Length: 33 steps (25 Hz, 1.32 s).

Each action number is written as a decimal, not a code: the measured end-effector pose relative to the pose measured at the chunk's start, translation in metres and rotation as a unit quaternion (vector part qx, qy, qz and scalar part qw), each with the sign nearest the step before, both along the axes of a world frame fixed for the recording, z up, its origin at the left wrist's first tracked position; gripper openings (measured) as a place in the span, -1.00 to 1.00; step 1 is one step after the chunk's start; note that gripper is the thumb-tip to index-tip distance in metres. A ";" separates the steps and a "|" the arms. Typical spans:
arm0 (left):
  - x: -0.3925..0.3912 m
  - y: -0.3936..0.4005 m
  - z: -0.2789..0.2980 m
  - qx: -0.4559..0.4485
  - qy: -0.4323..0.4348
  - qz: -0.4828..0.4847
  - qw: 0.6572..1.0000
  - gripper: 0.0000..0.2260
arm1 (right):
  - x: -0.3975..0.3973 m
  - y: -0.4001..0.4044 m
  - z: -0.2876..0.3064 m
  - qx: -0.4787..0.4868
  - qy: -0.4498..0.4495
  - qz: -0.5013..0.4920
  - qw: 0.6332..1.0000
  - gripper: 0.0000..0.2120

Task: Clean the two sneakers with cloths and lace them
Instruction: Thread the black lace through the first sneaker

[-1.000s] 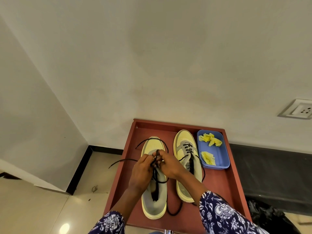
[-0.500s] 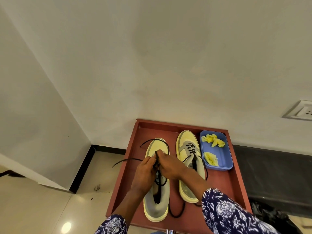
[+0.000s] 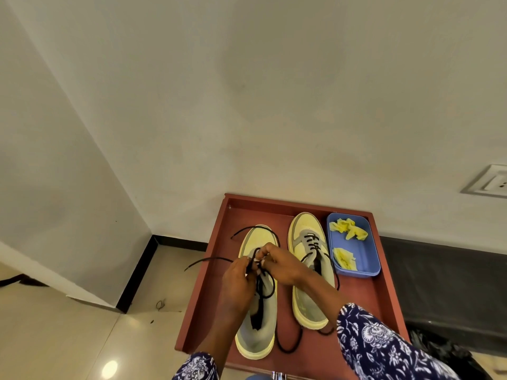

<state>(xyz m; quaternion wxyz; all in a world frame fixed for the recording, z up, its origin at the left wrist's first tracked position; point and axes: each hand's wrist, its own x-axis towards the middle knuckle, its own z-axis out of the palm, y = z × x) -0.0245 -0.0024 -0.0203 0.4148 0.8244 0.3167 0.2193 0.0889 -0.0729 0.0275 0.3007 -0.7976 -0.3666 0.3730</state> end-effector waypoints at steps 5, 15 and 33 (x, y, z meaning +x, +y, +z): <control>0.000 -0.003 0.003 0.020 0.010 -0.021 1.000 -0.85 | 0.005 -0.004 0.007 -0.015 0.029 0.001 0.999 -0.85; -0.001 -0.005 0.009 0.075 0.021 -0.067 0.995 -0.84 | -0.004 -0.007 0.005 0.009 -0.110 0.034 0.993 -0.79; -0.001 -0.005 0.008 0.029 0.050 -0.040 0.997 -0.89 | 0.051 -0.047 0.031 0.029 -0.317 -0.331 0.888 -0.81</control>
